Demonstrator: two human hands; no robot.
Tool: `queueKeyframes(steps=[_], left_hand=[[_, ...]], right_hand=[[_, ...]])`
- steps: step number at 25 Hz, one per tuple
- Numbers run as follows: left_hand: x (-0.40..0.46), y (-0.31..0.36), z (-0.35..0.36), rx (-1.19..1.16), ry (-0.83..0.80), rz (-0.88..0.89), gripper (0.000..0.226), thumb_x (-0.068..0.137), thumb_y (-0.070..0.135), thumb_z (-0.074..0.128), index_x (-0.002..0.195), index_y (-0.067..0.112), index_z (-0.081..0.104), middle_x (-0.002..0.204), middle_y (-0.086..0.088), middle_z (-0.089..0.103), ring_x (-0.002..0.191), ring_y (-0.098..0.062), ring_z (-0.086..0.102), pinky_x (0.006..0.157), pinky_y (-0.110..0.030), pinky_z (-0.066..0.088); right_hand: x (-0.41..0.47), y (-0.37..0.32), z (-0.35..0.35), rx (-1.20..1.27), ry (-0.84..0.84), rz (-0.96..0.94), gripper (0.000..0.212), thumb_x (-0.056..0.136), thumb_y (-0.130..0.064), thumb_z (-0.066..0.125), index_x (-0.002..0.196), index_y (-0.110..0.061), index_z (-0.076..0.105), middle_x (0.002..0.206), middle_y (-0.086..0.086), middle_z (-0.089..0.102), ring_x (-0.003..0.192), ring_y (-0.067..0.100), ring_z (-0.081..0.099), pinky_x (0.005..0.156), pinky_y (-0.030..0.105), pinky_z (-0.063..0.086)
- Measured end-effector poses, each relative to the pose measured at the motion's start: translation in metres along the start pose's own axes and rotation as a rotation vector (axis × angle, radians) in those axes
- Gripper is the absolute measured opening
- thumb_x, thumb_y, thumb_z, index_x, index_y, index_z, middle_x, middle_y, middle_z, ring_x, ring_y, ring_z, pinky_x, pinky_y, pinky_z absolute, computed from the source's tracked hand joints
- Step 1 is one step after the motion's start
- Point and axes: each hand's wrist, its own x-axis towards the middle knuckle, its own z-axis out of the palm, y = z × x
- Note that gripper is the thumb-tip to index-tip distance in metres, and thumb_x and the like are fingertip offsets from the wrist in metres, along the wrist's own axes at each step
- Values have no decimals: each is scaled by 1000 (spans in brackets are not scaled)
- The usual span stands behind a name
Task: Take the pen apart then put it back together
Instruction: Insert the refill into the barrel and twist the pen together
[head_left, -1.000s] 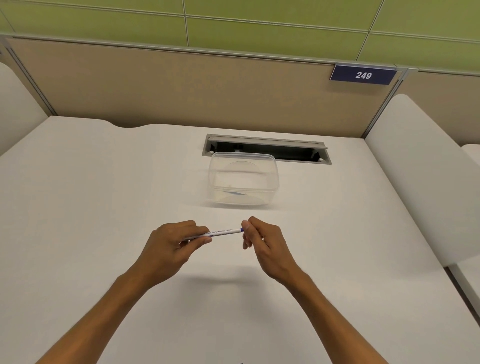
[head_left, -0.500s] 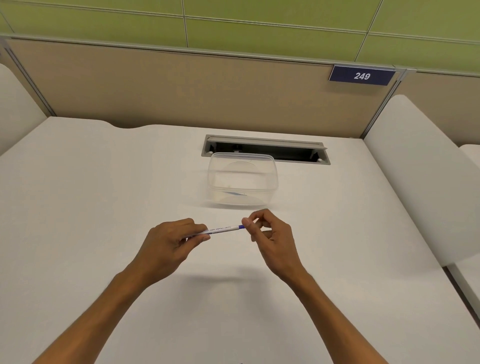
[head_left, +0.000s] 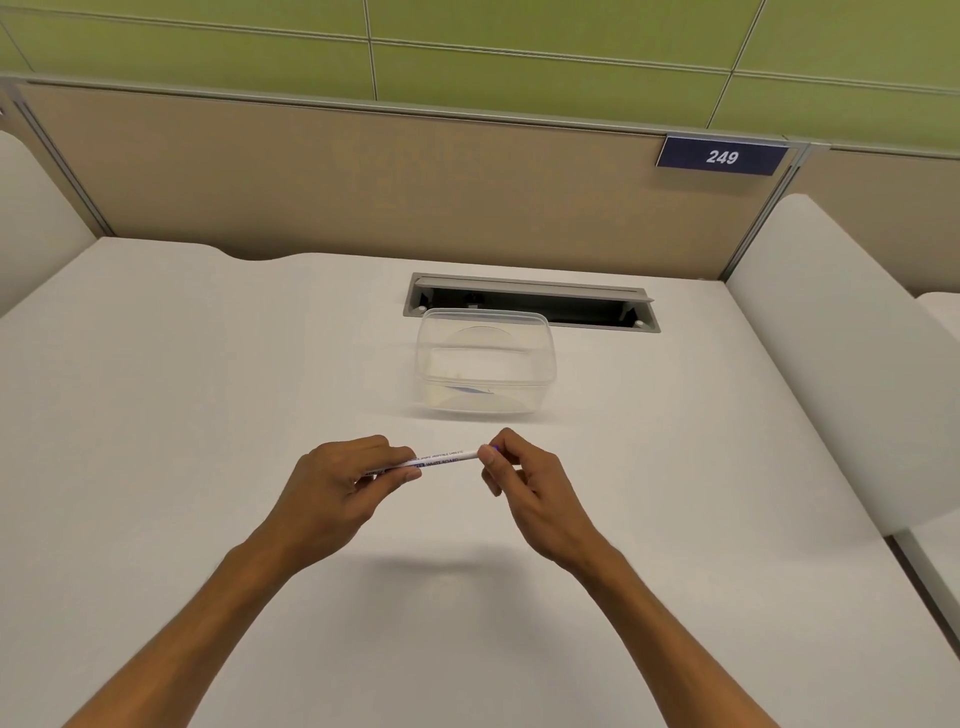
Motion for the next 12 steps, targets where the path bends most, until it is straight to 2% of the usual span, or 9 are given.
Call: queueKeyframes(steps=[6, 9, 11, 12], left_hand=[[-1, 5, -2, 55, -18, 58, 20, 91, 46, 52, 92, 32, 67, 67, 12, 46, 56, -7, 41, 51, -32, 39], [-1, 2, -2, 52, -14, 48, 22, 91, 47, 51, 91, 32, 67, 66, 14, 45, 57, -7, 41, 51, -30, 37], [-2, -1, -3, 54, -12, 37, 22, 91, 47, 51, 91, 32, 67, 66, 14, 45, 57, -7, 41, 52, -29, 37], [-3, -2, -3, 57, -12, 34, 22, 90, 47, 52, 91, 31, 68, 66, 15, 46, 56, -7, 41, 52, -28, 36]], right_hand=[[3, -6, 3, 113, -1, 118, 53, 104, -32, 43, 56, -18, 28, 50, -4, 27, 49, 13, 22, 48, 17, 23], [2, -7, 4, 85, 36, 91, 56, 101, -36, 48, 50, -15, 39, 49, 1, 42, 49, 13, 32, 50, 15, 28], [1, -8, 2, 78, 77, 55, 41, 98, -37, 55, 59, -24, 54, 61, -1, 57, 55, 14, 41, 52, 16, 29], [0, -8, 0, 77, 88, 38, 30, 95, -36, 60, 68, -25, 59, 69, 0, 63, 57, 21, 43, 53, 20, 30]])
